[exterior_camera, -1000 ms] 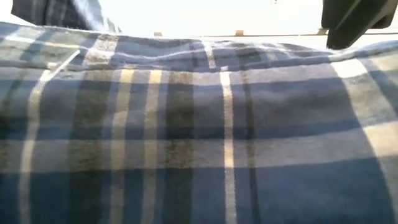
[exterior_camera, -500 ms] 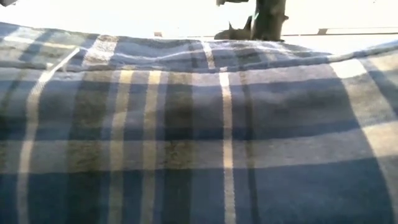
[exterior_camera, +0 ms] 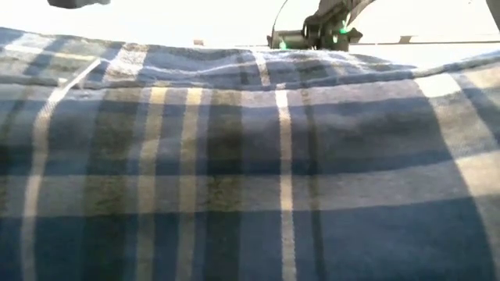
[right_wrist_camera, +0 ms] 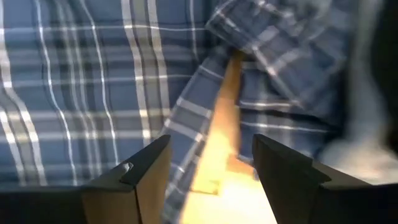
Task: Fold Laundry from Bin
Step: Fold the blue patterned long sleeve
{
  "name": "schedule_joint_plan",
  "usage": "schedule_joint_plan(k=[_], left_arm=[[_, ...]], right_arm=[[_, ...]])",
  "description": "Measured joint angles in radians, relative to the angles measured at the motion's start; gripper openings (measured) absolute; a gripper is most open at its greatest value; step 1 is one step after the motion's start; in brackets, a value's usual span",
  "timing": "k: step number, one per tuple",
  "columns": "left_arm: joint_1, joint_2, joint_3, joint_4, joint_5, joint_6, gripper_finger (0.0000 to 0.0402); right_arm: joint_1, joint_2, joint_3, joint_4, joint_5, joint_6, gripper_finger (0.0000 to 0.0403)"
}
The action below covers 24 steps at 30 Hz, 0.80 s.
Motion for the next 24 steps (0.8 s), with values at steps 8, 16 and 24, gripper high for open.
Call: schedule_joint_plan(k=[8, 16, 24], left_arm=[[0.135, 0.161, -0.065, 0.189, -0.110, 0.078, 0.0232], [0.146, 0.283, -0.032, 0.216, -0.098, 0.045, 0.0232], [0.256, 0.384, -0.030, 0.319, -0.005, 0.051, 0.0232]], right_arm=[[-0.027, 0.020, -0.113, 0.252, -0.066, 0.064, 0.0208], [-0.029, 0.067, -0.120, 0.319, -0.076, 0.013, 0.0208], [-0.022, 0.061, 0.016, 0.327, -0.029, -0.156, 0.0208]])
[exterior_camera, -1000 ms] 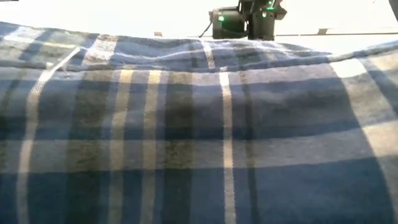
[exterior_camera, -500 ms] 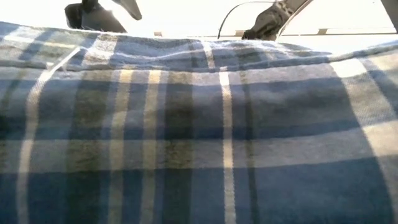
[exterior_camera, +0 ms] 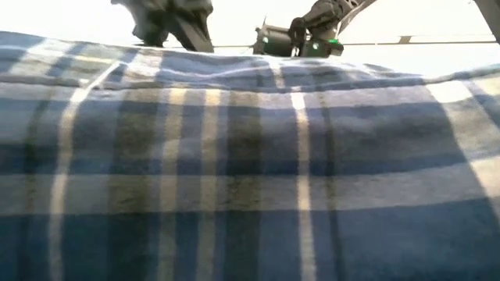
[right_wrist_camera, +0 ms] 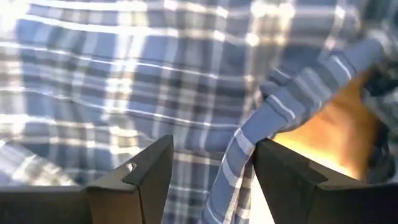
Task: Fold Laundry from Bin
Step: Fold the blue patterned long sleeve
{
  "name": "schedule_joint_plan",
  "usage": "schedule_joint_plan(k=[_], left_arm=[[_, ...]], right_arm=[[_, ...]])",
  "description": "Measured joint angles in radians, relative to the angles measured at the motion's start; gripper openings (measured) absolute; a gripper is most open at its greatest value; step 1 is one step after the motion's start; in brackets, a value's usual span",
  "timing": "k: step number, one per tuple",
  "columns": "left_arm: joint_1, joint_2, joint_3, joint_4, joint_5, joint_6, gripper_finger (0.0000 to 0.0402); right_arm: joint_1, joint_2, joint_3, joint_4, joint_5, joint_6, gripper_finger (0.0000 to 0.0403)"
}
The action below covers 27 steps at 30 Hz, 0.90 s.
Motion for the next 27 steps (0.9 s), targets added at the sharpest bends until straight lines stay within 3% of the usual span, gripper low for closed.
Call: schedule_joint_plan(k=[7, 15, 20, 27], left_arm=[[0.092, 0.155, 0.000, 0.204, -0.060, 0.105, 0.0232], [0.111, 0.335, -0.001, 0.540, -0.080, 0.179, 0.0240], [0.154, 0.380, -0.001, 0.720, 0.010, 0.224, 0.0249], [0.221, 0.439, -0.001, 0.708, 0.105, 0.240, 0.0250]], right_arm=[[0.000, 0.000, 0.078, -0.002, -0.013, -0.147, 0.0208], [-0.035, 0.000, 0.077, -0.117, -0.012, -0.259, 0.0208], [-0.042, -0.002, 0.083, -0.208, -0.012, -0.331, 0.0208], [-0.052, -0.003, 0.085, -0.243, -0.020, -0.352, 0.0208]])
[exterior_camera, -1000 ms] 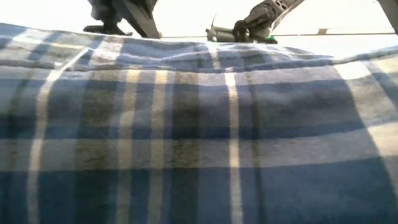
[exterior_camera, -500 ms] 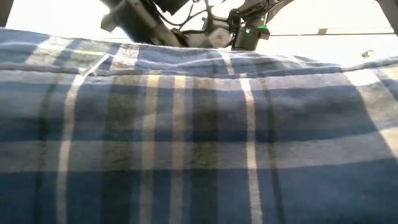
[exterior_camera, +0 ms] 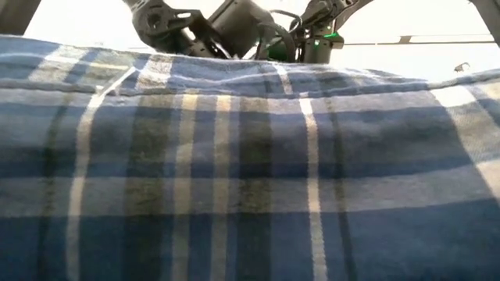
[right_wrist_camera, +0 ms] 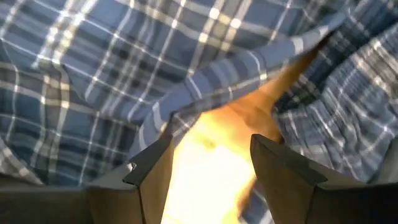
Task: Fold Laundry from Bin
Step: Fold the blue patterned long sleeve
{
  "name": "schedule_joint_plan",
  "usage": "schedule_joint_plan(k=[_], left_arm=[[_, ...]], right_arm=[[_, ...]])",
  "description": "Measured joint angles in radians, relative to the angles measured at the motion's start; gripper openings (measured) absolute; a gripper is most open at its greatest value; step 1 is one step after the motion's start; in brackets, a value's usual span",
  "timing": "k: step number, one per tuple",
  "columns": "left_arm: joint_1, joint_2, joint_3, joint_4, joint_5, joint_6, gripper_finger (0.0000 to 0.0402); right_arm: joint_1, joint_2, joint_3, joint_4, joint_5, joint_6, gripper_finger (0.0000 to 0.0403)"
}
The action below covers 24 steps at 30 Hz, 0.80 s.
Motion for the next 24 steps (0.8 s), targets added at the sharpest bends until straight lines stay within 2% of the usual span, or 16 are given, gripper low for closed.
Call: schedule_joint_plan(k=[3, 5, 7, 10, 11, 16, 21, 24], left_arm=[[0.000, 0.007, 0.000, 0.014, 0.022, -0.005, 0.0237], [0.000, 0.008, 0.000, 0.014, 0.038, -0.032, 0.0208], [-0.002, 0.006, 0.000, 0.014, 0.057, -0.042, 0.0157], [-0.002, -0.001, 0.000, 0.011, 0.111, -0.073, 0.0044], [-0.002, -0.008, 0.000, 0.006, 0.136, -0.089, 0.0023], [-0.040, -0.116, -0.001, -0.067, 0.187, -0.117, 0.0003], [-0.090, -0.269, 0.000, -0.176, 0.226, -0.118, 0.0001], [-0.097, -0.327, 0.000, -0.248, 0.237, -0.110, 0.0001]], right_arm=[[-0.024, -0.001, 0.005, -0.011, -0.017, 0.010, 0.0208], [-0.053, -0.004, 0.006, -0.011, -0.023, 0.019, 0.0208], [-0.085, -0.004, 0.006, -0.010, -0.032, 0.028, 0.0208], [-0.122, -0.004, 0.006, -0.011, -0.038, 0.042, 0.0208], [-0.131, -0.004, 0.006, -0.010, -0.041, 0.051, 0.0208], [-0.175, -0.018, 0.006, -0.012, -0.047, 0.064, 0.0208], [-0.212, -0.026, 0.006, 0.021, -0.046, 0.080, 0.0208], [-0.222, -0.023, 0.006, 0.092, -0.122, 0.111, 0.0208]])
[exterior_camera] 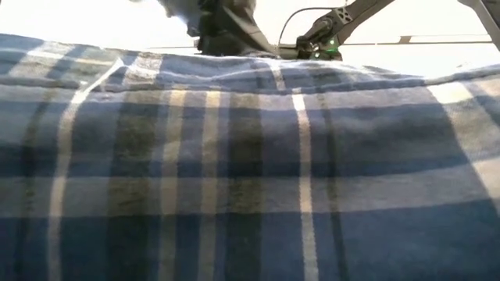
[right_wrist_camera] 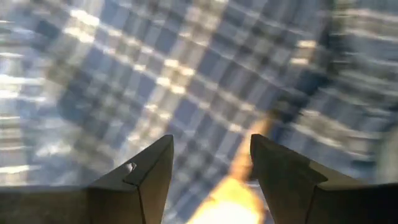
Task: Fold Laundry from Bin
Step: Fold the blue patterned long sleeve
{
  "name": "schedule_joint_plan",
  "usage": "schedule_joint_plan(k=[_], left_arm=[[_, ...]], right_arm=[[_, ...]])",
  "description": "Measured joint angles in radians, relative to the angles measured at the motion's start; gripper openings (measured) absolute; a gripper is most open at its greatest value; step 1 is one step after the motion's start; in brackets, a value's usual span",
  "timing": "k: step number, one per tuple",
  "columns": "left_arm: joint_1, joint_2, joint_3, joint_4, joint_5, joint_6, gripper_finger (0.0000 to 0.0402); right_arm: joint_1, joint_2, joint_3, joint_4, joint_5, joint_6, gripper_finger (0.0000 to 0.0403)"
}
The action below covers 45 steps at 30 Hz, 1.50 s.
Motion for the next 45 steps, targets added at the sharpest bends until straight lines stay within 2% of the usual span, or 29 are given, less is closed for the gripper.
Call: schedule_joint_plan(k=[3, 9, 11, 16, 21, 28, 33, 37, 45], left_arm=[[0.000, -0.020, 0.000, -0.074, 0.021, 0.000, 0.0001], [-0.020, -0.017, 0.000, -0.096, 0.142, -0.028, 0.0000], [-0.034, -0.014, 0.000, -0.100, 0.161, -0.053, 0.0000], [-0.053, -0.014, 0.000, -0.105, 0.165, -0.074, 0.0000], [-0.051, -0.014, 0.000, -0.111, 0.164, -0.085, 0.0000], [-0.050, -0.014, 0.000, -0.114, 0.164, -0.079, 0.0000], [-0.036, -0.013, 0.000, -0.114, 0.164, -0.068, 0.0000], [-0.031, -0.013, 0.000, -0.114, 0.162, -0.067, 0.0000], [-0.032, -0.013, 0.000, -0.117, 0.162, -0.067, 0.0000]], right_arm=[[0.002, 0.023, 0.000, 0.046, -0.041, 0.031, 0.0208], [-0.025, 0.041, -0.005, 0.061, 0.120, 0.070, 0.0208], [-0.048, 0.054, -0.005, 0.092, 0.134, 0.041, 0.0208], [-0.079, 0.115, -0.002, 0.105, 0.112, 0.003, 0.0208], [-0.083, 0.157, -0.001, 0.112, 0.137, -0.027, 0.0207], [-0.083, 0.168, 0.000, 0.030, 0.137, -0.025, 0.0207], [-0.083, 0.170, 0.000, 0.093, 0.100, -0.029, 0.0203], [-0.083, 0.170, 0.000, 0.120, 0.061, -0.022, 0.0178], [-0.085, 0.170, 0.000, 0.128, 0.148, -0.033, 0.0082]])
